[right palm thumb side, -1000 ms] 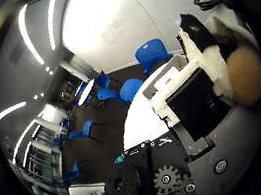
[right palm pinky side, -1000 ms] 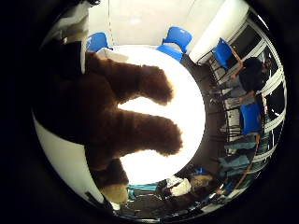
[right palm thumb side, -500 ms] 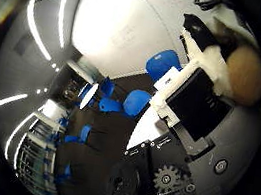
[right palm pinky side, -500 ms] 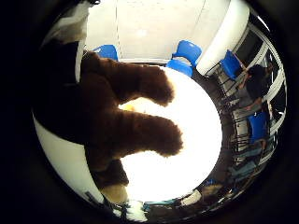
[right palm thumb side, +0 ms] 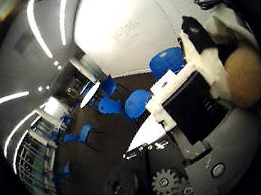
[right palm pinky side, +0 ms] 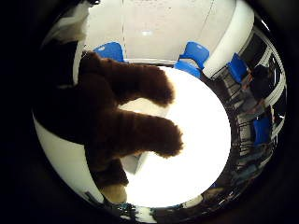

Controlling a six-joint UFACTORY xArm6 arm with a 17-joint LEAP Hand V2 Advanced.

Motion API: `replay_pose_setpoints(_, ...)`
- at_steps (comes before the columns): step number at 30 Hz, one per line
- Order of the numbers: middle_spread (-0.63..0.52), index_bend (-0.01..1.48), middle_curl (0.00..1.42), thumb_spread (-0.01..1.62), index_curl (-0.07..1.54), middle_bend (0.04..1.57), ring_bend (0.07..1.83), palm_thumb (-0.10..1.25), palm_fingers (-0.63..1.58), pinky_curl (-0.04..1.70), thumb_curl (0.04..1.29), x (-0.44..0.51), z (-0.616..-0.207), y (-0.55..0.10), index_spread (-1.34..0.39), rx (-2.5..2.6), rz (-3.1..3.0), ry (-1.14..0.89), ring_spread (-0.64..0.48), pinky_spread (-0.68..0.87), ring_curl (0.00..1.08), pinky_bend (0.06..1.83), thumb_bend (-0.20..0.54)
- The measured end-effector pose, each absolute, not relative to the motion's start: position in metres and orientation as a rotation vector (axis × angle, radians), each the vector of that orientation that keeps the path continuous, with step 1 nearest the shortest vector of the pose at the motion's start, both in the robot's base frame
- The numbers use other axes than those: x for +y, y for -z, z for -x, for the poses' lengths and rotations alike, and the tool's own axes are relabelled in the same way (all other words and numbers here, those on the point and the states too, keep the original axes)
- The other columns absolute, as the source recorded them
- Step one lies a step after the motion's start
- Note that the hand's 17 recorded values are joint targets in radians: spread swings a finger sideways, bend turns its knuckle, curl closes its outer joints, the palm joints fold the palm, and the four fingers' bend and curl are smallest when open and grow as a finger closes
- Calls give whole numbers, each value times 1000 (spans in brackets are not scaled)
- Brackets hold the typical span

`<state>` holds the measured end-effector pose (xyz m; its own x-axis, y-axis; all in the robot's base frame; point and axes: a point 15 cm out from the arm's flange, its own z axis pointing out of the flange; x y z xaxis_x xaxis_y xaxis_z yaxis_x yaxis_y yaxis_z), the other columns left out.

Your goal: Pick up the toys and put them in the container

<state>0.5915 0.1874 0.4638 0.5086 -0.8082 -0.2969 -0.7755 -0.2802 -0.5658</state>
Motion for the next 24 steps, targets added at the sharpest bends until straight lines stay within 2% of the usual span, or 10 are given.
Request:
replay_pose_setpoints(3,-110,777,599,1072,764,1281,1366,856,1121,944,659,186,-593,-456,-235,1297,2096,57,-198,-334,565,1020,-24)
replay_pose_setpoints(5,-136,467,564,1000,720,1153,1332,837,927,847,658,185,-593,-452,-268,1298,2107,49,-224,-464,540,1023,-27)
replay_pose_setpoints(6,-159,325,536,978,692,1033,1308,838,759,810,658,182,-593,-449,-312,1303,2111,47,-237,-512,528,1046,-23)
replay_pose_setpoints(7,-173,263,523,976,671,984,1286,839,682,798,653,180,-593,-448,-345,1306,2114,48,-241,-510,519,1052,-23)
replay_pose_setpoints(9,-167,301,472,1041,636,832,1136,827,315,800,630,169,-592,-442,-443,1325,2133,43,-202,-313,468,901,-19)
replay_pose_setpoints(12,-108,347,386,1109,573,619,926,792,133,750,593,152,-587,-426,-492,1356,2178,7,-59,41,364,834,-22)
replay_pose_setpoints(15,-60,337,348,1149,514,519,803,768,129,685,564,139,-586,-422,-501,1362,2193,-1,64,321,298,789,-17)
replay_pose_setpoints(18,-46,305,330,1160,468,466,746,762,166,620,548,128,-585,-427,-494,1370,2186,11,119,458,262,727,-17)
replay_pose_setpoints(24,-42,274,315,1171,421,393,636,755,236,516,521,87,-561,-435,-481,1434,2190,-51,158,553,208,608,-16)
